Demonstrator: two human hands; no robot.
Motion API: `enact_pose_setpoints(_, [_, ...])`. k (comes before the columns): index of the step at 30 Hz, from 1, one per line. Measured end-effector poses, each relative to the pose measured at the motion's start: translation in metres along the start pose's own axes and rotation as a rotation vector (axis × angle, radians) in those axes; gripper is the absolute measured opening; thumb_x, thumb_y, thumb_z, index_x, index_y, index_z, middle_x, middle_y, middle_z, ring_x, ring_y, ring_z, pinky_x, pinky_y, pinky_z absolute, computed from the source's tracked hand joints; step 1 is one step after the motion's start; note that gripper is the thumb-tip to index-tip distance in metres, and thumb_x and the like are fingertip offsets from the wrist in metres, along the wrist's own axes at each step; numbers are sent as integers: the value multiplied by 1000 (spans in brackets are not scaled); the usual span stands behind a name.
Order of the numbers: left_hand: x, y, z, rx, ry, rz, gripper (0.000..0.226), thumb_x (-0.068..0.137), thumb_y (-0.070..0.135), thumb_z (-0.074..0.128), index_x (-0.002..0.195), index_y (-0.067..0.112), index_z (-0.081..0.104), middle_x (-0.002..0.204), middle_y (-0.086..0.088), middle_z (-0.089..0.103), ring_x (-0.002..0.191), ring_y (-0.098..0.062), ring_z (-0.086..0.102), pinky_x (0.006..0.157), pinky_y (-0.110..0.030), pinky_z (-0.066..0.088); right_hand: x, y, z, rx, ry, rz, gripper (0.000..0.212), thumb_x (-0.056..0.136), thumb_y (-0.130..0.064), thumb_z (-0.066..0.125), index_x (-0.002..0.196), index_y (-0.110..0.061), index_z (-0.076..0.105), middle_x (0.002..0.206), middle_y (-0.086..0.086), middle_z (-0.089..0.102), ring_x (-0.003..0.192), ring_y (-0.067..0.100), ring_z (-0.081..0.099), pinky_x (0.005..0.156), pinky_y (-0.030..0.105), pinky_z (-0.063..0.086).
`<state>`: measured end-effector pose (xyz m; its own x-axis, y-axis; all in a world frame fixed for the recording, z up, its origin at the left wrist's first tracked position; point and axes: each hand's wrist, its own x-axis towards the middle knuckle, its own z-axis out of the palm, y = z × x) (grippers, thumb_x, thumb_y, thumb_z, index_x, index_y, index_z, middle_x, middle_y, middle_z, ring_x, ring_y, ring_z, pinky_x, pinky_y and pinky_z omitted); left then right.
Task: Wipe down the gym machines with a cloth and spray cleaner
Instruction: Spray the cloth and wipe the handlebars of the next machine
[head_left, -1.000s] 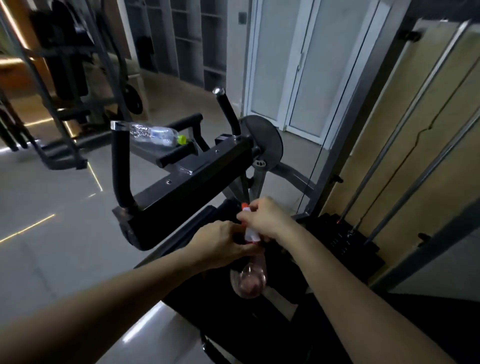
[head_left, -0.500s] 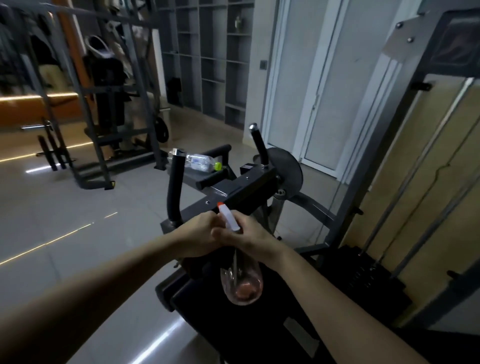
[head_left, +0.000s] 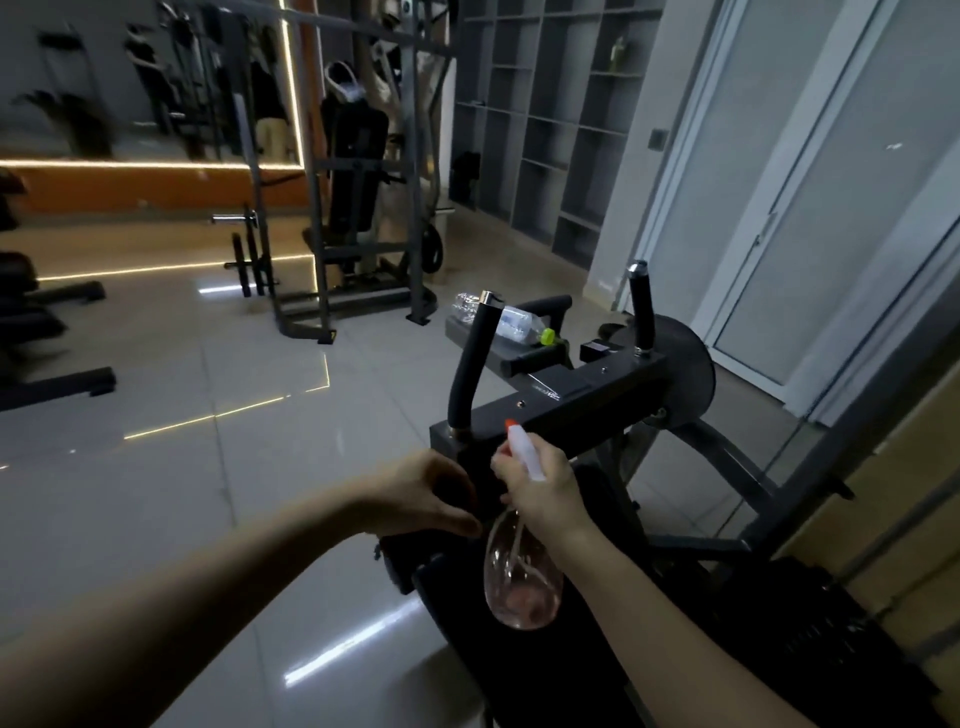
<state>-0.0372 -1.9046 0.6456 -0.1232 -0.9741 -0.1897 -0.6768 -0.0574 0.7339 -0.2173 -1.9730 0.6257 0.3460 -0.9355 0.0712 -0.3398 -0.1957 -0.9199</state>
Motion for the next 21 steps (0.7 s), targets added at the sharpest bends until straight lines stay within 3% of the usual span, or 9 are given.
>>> enact_pose_setpoints(1, [1, -10, -3, -18, 29, -36, 10, 85, 26, 82, 92, 21, 76, 91, 4, 75, 83, -5, 70, 84, -32, 59, 0, 3, 2, -43, -13, 8, 7, 85, -27, 66, 86, -20, 65, 78, 4, 67, 75, 23, 67, 73, 48, 58])
enact_pose_setpoints(3, [7, -35, -4, -53, 156, -86, 7, 86, 23, 81, 89, 24, 75, 91, 1, 75, 84, -10, 71, 85, -34, 60, -5, 7, 7, -130, -75, 12, 2, 85, -19, 65, 86, -17, 63, 76, 4, 65, 68, 20, 63, 69, 44, 56])
enact_pose_setpoints(9, [9, -55, -16, -348, 414, -208, 13, 90, 21, 77, 93, 9, 74, 76, -3, 76, 69, -13, 75, 58, -20, 57, -11, 5, 23, -246, -75, 10, 16, 85, -20, 60, 71, -18, 53, 64, -1, 55, 54, 11, 49, 51, 30, 43])
enact_pose_setpoints(11, [9, -54, -19, -404, 429, -218, 16, 90, 21, 77, 94, 5, 74, 72, -3, 76, 67, -15, 75, 56, -21, 56, -11, 4, 25, -239, -40, 32, 23, 87, -21, 60, 67, -20, 49, 62, -2, 53, 52, 11, 48, 50, 26, 39])
enact_pose_setpoints(16, [17, -54, -27, -415, 406, -209, 19, 90, 22, 78, 95, 4, 74, 77, -7, 76, 67, -18, 75, 57, -24, 58, -7, -3, 26, -198, -30, 21, 19, 87, -25, 61, 74, -13, 55, 64, 6, 57, 56, 23, 53, 55, 37, 45])
enact_pose_setpoints(21, [30, -51, -38, -399, 403, -189, 21, 89, 24, 79, 95, 4, 76, 79, -9, 77, 71, -24, 76, 64, -31, 63, 2, -14, 19, -120, 44, -29, 29, 91, -23, 60, 65, -16, 48, 56, -3, 49, 49, 11, 45, 51, 34, 41])
